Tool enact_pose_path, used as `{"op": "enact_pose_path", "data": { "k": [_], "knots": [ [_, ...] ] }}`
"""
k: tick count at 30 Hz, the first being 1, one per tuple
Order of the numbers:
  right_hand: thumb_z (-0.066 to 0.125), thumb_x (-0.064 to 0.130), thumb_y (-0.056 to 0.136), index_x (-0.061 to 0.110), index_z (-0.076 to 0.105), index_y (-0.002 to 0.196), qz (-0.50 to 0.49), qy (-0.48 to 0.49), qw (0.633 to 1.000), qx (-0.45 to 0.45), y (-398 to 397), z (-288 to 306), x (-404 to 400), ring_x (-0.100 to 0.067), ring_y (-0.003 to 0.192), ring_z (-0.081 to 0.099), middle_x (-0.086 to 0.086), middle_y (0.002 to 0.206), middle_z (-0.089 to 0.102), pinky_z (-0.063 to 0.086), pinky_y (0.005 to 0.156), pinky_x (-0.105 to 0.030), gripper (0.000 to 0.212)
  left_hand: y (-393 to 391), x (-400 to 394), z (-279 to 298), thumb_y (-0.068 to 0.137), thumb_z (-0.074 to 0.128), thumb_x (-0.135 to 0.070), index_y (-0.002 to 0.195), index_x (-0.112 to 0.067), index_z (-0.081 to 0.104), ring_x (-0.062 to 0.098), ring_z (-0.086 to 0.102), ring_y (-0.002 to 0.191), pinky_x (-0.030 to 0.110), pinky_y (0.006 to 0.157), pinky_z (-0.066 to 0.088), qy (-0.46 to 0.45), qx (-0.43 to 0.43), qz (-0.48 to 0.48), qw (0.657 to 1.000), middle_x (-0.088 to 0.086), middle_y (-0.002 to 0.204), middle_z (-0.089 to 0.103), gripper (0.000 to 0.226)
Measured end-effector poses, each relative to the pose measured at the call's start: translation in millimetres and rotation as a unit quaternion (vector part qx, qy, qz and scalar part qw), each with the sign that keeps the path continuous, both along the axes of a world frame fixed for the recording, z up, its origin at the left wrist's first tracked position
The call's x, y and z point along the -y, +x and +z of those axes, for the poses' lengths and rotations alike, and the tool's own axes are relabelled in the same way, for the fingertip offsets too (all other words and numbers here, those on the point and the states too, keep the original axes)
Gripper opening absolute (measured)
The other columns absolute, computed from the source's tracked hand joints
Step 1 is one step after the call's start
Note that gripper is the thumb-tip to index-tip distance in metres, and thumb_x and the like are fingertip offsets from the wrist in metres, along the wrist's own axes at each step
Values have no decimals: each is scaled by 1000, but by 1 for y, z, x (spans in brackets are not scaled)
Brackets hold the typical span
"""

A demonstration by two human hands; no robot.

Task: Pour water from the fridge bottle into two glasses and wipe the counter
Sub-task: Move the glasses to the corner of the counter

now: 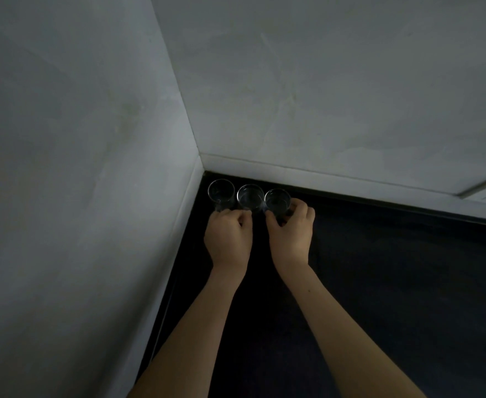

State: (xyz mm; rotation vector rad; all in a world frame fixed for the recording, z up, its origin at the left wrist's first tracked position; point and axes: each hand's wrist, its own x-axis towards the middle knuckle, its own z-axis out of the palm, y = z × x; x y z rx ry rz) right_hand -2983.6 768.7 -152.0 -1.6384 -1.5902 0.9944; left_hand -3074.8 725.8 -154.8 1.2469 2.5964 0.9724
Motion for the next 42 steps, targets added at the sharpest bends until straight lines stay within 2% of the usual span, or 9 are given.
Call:
{"op": "enact_pose_path", "data": {
  "k": [8,11,16,18,21,27,30,34,42],
  "knots": [
    [73,21,85,11,47,107,-8,-5,1000,-6,-3,2,1,-11,82,53,-1,111,43,43,66,-13,36,-4,1,-7,87,63,-23,67,-13,69,21,54,65,27,50,34,0,15,4,1000,3,66,64,23],
    [73,23,85,12,46,109,-4,-7,1000,0,-2,2,1,-9,82,52,-1,112,43,39,62,-10,38,-3,2,-4,89,61,-24,66,-13,67,18,55,64,24,51,29,-2,38,8,999,2,68,63,25],
    [72,27,86,10,46,117,6,-10,1000,13,2,4,3,-12,86,52,-4,116,44,38,63,-9,44,-4,3,1,89,59,-30,78,-14,67,17,59,72,26,55,37,-28,59,8,998,1,79,64,21],
    [71,30,86,12,45,121,13,-7,1000,27,5,7,6,-12,90,53,-4,119,44,42,68,-11,47,-1,4,7,89,59,-31,85,-13,65,18,58,78,28,57,38,-33,48,8,998,3,86,62,20],
    [68,34,88,14,46,126,25,-2,998,51,15,12,10,-17,103,53,-4,123,47,49,82,-27,48,6,10,16,90,60,-28,101,-10,61,20,56,89,27,62,39,-34,18,2,999,6,98,61,21],
    [61,36,93,11,46,138,104,58,984,135,52,34,22,-22,129,41,-6,139,49,39,106,-34,54,19,28,41,91,59,-33,125,-12,54,19,55,107,30,83,50,-38,-59,-92,993,4,117,60,41],
    [58,42,92,14,44,142,139,96,968,186,78,51,32,-23,135,37,-5,144,47,36,111,-39,59,30,43,61,94,52,-37,135,-12,48,22,51,122,37,97,47,-27,-107,-167,980,6,131,56,49],
    [50,50,93,16,42,145,156,141,951,227,116,78,57,-26,141,32,-6,149,42,33,113,-48,63,54,68,93,98,33,-44,146,-17,36,24,37,137,42,112,33,-30,-141,-242,960,5,146,44,55],
    [34,54,95,20,39,147,142,177,940,254,198,137,128,-27,144,25,-4,153,37,25,115,-44,62,100,139,150,100,30,-45,149,-20,30,22,26,144,43,117,23,-9,-176,-331,927,2,152,36,55]
  ]
}}
